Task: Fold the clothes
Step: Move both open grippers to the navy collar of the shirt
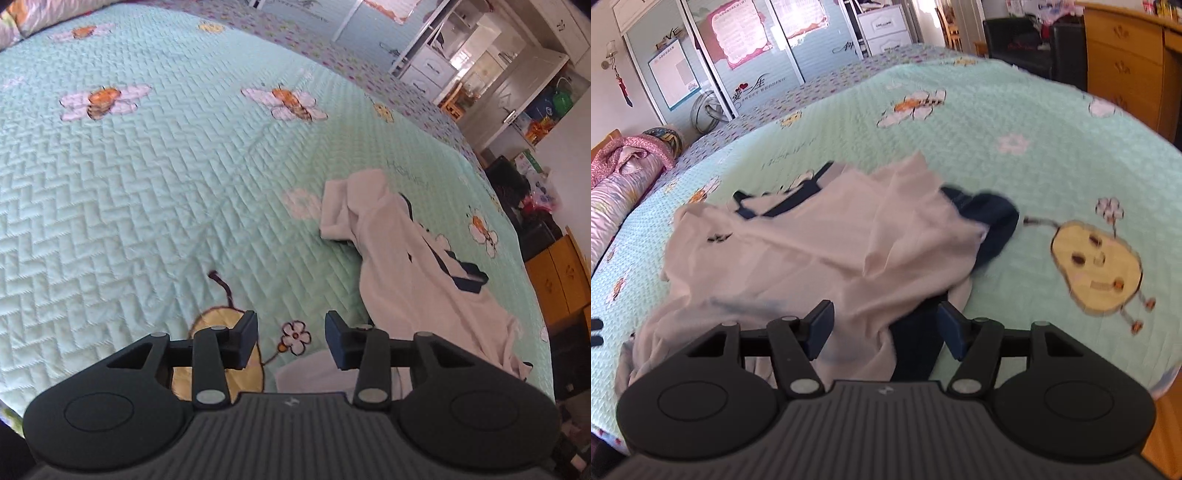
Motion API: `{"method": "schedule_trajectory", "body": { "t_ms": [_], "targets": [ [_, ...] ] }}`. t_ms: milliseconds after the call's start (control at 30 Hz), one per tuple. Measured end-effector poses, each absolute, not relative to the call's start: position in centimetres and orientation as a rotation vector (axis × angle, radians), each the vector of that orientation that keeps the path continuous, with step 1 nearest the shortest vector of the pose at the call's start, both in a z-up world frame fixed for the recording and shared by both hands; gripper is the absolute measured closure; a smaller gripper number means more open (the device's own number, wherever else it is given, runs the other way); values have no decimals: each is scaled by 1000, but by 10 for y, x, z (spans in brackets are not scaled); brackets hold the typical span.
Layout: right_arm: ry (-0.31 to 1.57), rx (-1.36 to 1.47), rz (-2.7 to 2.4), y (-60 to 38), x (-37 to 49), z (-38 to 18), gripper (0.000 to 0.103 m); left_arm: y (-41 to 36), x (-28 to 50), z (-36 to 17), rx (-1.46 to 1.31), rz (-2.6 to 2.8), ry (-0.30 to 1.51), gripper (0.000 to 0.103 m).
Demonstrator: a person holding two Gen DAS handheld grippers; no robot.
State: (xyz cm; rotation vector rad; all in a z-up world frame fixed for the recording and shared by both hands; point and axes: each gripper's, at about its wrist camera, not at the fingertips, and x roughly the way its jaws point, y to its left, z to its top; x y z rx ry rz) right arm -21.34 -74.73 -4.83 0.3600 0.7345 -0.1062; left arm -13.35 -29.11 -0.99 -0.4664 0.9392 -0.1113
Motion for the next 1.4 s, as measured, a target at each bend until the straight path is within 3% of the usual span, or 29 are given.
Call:
{"method": "schedule_trajectory", "body": {
  "t_ms": [300,533,633,667,767,867,967,1167,1300,1400],
  "targets": [
    [639,235,-179,-789,-132,-38,36,-308,-121,-21,-481,-194,959,57],
    [772,196,-70,-801,-53,-65,37,-315,-106,-30,-478,-212,990,56],
    [851,200,-10,-802,-34,-76,97,-319,-97,-30,-472,-221,997,56],
    [836,178,-44,-805,-33,-74,99,-320,-95,-29,-474,-225,992,56],
    [732,137,-230,-828,-37,-60,99,-322,-89,-25,-468,-235,967,56],
    [759,142,-365,-855,-32,-61,97,-326,-82,-22,-452,-244,952,56],
    [825,264,-319,-873,-30,-76,86,-332,-74,-21,-444,-255,950,56],
    [698,361,-456,-880,-57,-70,58,-347,-60,-10,-378,-303,910,56],
    [582,287,-464,-864,-68,-51,57,-372,-36,3,-295,-364,862,54],
    [548,187,-424,-845,-64,-37,49,-402,-3,-1,-226,-410,869,46]
  ]
}}
